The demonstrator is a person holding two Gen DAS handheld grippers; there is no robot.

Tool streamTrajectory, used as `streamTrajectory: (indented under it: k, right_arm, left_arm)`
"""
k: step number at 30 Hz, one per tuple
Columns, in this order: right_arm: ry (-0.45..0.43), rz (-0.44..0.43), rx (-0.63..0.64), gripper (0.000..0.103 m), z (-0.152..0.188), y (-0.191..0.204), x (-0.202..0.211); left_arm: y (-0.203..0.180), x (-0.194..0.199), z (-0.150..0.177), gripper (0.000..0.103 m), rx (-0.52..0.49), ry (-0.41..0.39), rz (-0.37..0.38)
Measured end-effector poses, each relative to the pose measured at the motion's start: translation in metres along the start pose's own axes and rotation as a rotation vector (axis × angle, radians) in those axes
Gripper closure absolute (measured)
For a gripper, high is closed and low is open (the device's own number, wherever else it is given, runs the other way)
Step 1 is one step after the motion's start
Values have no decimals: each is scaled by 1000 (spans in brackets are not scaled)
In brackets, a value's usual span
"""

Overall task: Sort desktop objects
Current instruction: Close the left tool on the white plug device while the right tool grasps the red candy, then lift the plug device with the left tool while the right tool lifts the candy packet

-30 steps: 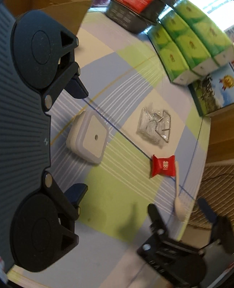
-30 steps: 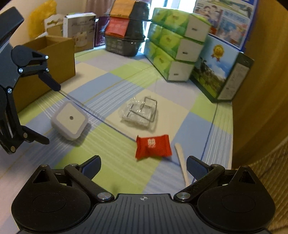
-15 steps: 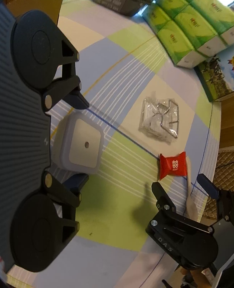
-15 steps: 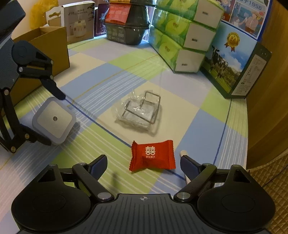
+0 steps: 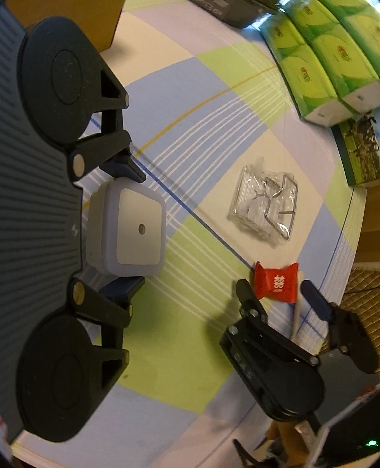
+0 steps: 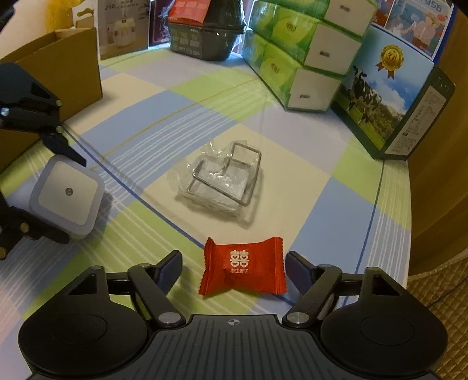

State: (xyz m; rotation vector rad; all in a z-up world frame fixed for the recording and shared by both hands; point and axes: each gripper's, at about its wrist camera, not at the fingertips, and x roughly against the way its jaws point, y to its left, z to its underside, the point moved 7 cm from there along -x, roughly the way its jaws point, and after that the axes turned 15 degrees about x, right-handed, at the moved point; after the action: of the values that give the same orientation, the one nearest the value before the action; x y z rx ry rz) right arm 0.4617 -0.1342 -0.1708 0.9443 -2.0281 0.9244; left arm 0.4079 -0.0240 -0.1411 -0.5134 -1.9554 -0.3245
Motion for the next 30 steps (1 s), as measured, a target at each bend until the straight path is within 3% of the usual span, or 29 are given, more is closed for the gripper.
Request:
streamTrajectory:
  k: [5, 9, 11, 21, 30]
  right_arm:
    - [19, 10, -25, 45, 0, -5, -6]
    - [39, 14, -38, 71, 4, -4, -9]
    - [43, 16, -52, 75, 6, -3, -7]
    - [31, -2, -105, 86, 10, 26, 27]
    - [7, 1, -156, 87, 13, 62, 72]
  left_arm:
    - [0, 0, -2, 40, 10, -7, 0]
    - [2, 0, -2, 40, 32, -16, -2]
    - [2, 0, -1, 40, 38, -17, -3]
    - [-8, 15, 5, 41, 93, -40, -12]
    - [-23, 45, 24, 41, 171, -70, -1]
